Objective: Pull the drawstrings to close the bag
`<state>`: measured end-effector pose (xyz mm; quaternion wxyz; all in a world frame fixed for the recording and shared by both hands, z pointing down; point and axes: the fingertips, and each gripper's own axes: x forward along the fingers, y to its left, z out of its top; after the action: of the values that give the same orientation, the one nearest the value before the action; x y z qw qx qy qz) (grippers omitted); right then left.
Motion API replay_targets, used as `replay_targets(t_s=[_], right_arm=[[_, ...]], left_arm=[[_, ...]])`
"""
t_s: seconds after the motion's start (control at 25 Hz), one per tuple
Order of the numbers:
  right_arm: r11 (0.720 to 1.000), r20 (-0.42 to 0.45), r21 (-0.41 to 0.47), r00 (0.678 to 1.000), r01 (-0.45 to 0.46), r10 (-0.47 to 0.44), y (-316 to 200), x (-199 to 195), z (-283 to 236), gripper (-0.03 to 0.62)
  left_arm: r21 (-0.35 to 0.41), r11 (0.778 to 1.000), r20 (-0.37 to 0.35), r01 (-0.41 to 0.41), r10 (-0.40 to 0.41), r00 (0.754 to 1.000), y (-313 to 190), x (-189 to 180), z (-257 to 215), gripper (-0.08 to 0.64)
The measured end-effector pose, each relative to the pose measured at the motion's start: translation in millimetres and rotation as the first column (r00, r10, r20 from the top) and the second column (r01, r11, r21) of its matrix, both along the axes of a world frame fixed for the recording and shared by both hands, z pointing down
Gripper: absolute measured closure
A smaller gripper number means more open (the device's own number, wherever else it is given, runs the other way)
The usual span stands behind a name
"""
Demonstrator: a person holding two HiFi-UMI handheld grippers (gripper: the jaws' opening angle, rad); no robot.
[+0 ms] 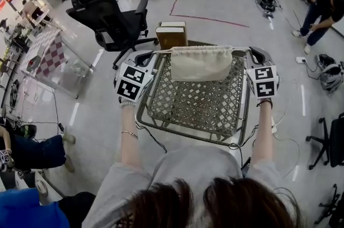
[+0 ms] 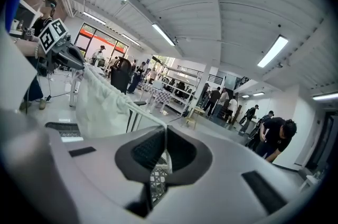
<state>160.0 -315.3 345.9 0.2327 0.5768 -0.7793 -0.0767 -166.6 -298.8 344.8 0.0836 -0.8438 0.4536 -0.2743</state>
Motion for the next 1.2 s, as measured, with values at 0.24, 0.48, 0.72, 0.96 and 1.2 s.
replay_targets(t_s=[0.24, 0.48, 0.72, 0.96, 1.2], right_arm=[[1.0, 0.015, 0.001, 1.0, -0.012, 0.012, 0.0, 7.1, 3.2, 0.567], [1.0, 0.026, 0.014, 0.999, -0.026, 0.025, -2.1, 13.1, 1.4, 0.568], [0.999, 0.047, 0.023, 0.998, -0.048, 0.046, -2.7, 21.1, -0.4, 0.567], [0.997, 0.07, 0.023, 0.995, -0.072, 0.07, -1.9, 31.7, 0.5, 0.568], [0.996, 0.082, 0.025, 0.993, -0.088, 0.086, -2.4, 35.6, -2.8, 0.567]], left_arm=[[0.003, 1.0, -0.001, 0.009, -0.009, 1.0, 1.8, 1.3, 0.8, 0.534], [0.012, 1.0, -0.001, 0.013, -0.013, 1.0, 2.3, 0.9, -1.5, 0.534], [0.018, 1.0, -0.002, 0.013, -0.013, 1.0, 2.7, 2.6, -2.2, 0.534], [0.023, 1.0, -0.001, 0.013, -0.013, 1.0, 3.7, 2.6, -2.9, 0.534], [0.029, 1.0, -0.003, 0.013, -0.013, 1.0, 4.4, 1.1, -4.2, 0.534]])
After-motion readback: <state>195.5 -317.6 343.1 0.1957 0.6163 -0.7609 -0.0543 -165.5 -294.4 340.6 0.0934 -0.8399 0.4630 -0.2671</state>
